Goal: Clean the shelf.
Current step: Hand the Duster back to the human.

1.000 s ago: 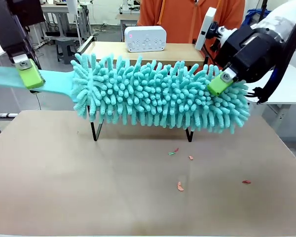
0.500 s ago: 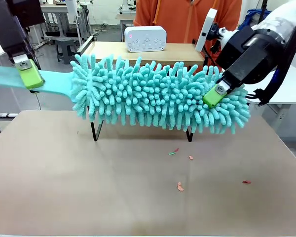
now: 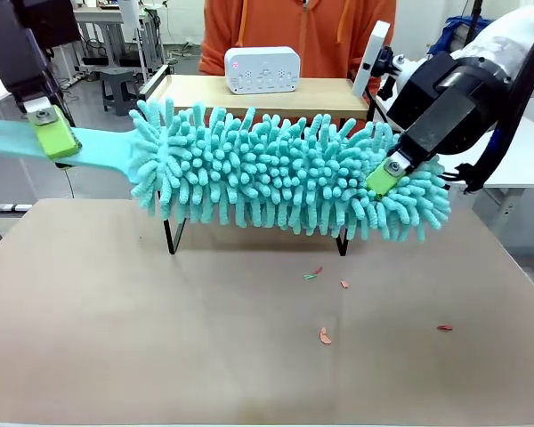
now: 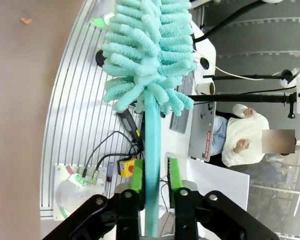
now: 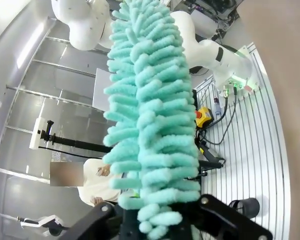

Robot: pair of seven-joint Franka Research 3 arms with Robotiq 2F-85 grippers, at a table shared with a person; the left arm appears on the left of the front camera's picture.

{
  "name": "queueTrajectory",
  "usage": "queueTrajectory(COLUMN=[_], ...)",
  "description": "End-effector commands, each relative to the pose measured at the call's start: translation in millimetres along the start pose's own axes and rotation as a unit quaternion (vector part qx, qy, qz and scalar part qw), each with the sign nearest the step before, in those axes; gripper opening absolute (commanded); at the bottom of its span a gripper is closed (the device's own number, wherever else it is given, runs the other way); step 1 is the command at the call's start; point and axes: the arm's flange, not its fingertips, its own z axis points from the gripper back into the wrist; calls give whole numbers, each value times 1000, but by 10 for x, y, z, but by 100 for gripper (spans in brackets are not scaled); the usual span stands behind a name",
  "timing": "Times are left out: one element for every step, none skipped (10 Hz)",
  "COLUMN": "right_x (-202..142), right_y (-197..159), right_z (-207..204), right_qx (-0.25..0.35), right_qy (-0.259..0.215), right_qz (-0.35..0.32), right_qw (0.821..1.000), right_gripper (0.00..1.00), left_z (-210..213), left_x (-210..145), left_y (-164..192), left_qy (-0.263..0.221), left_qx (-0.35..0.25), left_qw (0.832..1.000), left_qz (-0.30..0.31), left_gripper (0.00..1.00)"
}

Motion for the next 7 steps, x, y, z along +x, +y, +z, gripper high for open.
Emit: queueTrajectory(right_x=[-92,-188,-369,-509,-710,-975,-1316], right_y=[-13,-6,19,60,133,230,338], right_z=[127,221,379,510,686,911,1188], right_qx=[4,2,4,7,-3,-34,-35], right_qy=[4,-6,-15,-30,-62,-115,-193], right_qz=[12,6,-2,-2,-4,-12,6], right_qw=[1000,1000,1000,1000,998,993,981], right_gripper=[0,0,0,0,0,0,0], left_z=[151,428,845,1101,1346,1500,1554], left_x=[-78,-236,-501,-705,-944,-1222,-1479], left_y=[65,176,319,403,594,798,1035], left_qy=[-55,-122,-252,-340,-476,-564,-627], left_qx=[25,29,68,59,132,122,117], left_qw=[998,990,956,922,827,752,683], left_qz=[30,64,131,176,268,320,358], left_gripper=[89,100,100,100,100,100,100])
